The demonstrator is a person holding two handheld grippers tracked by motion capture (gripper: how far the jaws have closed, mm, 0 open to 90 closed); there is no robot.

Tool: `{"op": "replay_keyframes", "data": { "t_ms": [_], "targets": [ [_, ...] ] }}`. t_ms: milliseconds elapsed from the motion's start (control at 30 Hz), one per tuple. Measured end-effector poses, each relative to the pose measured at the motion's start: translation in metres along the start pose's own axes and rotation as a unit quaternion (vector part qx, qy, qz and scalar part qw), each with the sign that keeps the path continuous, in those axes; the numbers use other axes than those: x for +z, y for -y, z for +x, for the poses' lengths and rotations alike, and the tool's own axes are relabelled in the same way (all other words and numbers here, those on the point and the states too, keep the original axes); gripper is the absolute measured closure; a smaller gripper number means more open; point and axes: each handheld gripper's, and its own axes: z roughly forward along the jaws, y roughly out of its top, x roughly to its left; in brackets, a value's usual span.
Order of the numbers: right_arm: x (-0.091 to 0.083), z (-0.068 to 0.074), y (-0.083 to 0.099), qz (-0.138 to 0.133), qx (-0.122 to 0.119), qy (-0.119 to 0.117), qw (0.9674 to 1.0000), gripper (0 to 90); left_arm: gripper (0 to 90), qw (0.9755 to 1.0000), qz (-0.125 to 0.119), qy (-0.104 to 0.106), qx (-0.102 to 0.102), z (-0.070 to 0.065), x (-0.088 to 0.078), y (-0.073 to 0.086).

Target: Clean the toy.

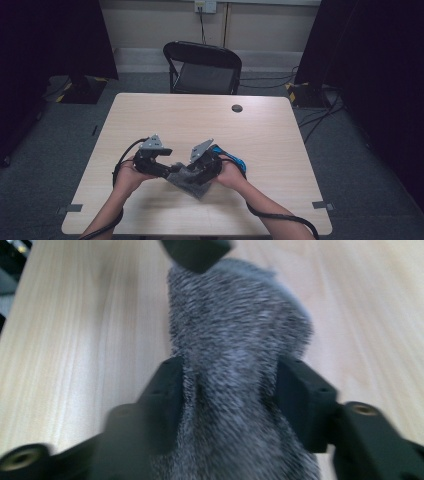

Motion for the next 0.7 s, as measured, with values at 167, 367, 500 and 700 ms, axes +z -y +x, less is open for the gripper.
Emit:
{"op": "replay_keyframes", "data": {
  "t_ms": [167,367,500,700],
  "targets": [
    [-0.026,-0.004,0.01,-0.031,0.019,0.026,0.999,31.8,23.1,0.9995,0.011,0.019,0.024,-0.009,0.01,-0.003],
    [-0.059,-0.018,0.038,-0.046,0.075,0.103,0.9908,20.8,21.5,0.995,0.047,0.051,0.072,-0.021,0.034,-0.006],
    [-0.072,-0.029,0.057,-0.046,0.123,0.14,0.9813,17.7,21.0,0.9888,0.078,0.061,0.111,-0.029,0.05,-0.004],
    [-0.071,-0.039,0.076,-0.032,0.159,0.169,0.9722,15.9,21.4,0.984,0.118,0.065,0.117,-0.029,0.065,0.006]
  ]
}}
